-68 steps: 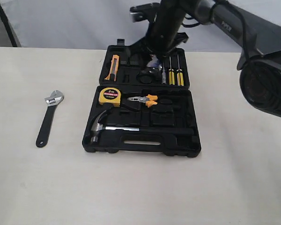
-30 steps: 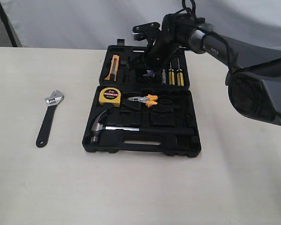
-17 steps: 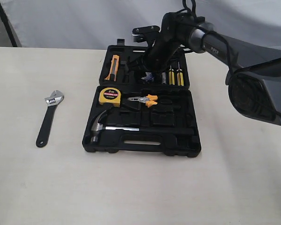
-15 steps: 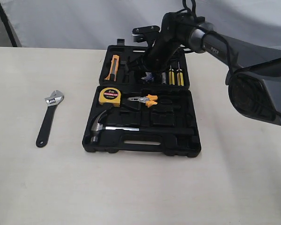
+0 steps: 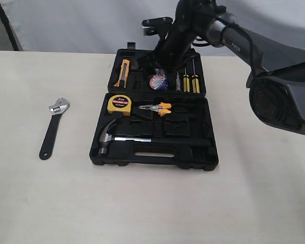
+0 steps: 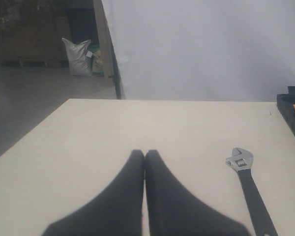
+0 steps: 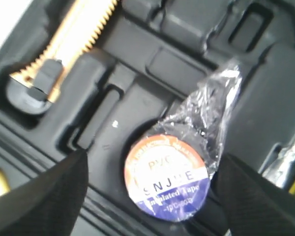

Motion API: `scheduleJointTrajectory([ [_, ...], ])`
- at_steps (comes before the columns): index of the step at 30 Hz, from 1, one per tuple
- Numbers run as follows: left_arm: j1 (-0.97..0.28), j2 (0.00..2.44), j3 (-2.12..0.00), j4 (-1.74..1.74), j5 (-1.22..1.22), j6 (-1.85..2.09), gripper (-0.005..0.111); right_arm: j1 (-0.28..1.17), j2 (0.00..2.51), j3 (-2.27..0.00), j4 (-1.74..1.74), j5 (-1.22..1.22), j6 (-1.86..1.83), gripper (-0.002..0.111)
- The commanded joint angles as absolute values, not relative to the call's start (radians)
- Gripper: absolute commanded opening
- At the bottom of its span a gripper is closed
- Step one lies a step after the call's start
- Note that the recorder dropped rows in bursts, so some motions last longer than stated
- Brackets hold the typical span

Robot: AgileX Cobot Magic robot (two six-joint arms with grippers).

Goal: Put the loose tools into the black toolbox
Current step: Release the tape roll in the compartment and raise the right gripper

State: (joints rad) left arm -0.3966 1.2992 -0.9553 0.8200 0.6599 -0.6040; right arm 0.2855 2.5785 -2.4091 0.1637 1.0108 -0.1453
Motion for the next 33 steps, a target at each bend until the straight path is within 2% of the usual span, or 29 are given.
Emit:
scheduleJointTrajectory([
  [1, -0.393, 1.291, -0.946, 0.806, 0.643, -0.614, 0.001, 0.282, 2.565, -2.419, 0.148, 1.03, -0.146, 0.065],
  [3, -0.393, 1.291, -0.946, 0.806, 0.643, -0.614, 0.001, 0.282, 2.565, -2.417, 0.148, 1.03, -0.146, 0.058],
  [7, -0.393, 1.291, -0.946, 0.806, 0.643, -0.614, 0.001, 0.282, 2.565, -2.417, 0.124, 1.03, -0.146, 0.034],
  [8, -0.393, 1.291, -0.946, 0.806, 0.643, -0.614, 0.001, 0.282, 2.567, -2.417, 0.124, 1.03, -0.146, 0.032],
  [9, -0.393, 1.291, -0.946, 0.806, 0.643, -0.614, 0.001, 0.282, 2.567, -2.417, 0.124, 1.03, -0.146, 0.032],
  [11, -0.393, 1.291, -0.946, 0.806, 0.643, -0.614, 0.001, 0.282, 2.567, -2.417, 0.124, 1.03, -0.148, 0.04],
  [12, -0.393, 1.291, -0.946, 0.806, 0.643, -0.614, 0.001, 0.282, 2.567, -2.417, 0.124, 1.03, -0.154, 0.048],
  [13, -0.393, 1.291, -0.946, 0.806, 0.643, -0.614, 0.001, 0.282, 2.573, -2.417, 0.124, 1.027, -0.154, 0.062],
  [15, -0.393, 1.291, -0.946, 0.806, 0.643, -0.614, 0.001, 0.282, 2.586, -2.417, 0.115, 1.027, -0.154, 0.071],
  [29, -0.393, 1.291, -0.946, 0.806, 0.643, -0.614, 0.001, 0.282, 2.602, -2.419, 0.108, 1.011, -0.154, 0.071],
  [33, -0.393, 1.291, -0.946, 0.806, 0.643, -0.614, 0.001, 0.282, 2.6, -2.419, 0.108, 1.031, -0.154, 0.061],
])
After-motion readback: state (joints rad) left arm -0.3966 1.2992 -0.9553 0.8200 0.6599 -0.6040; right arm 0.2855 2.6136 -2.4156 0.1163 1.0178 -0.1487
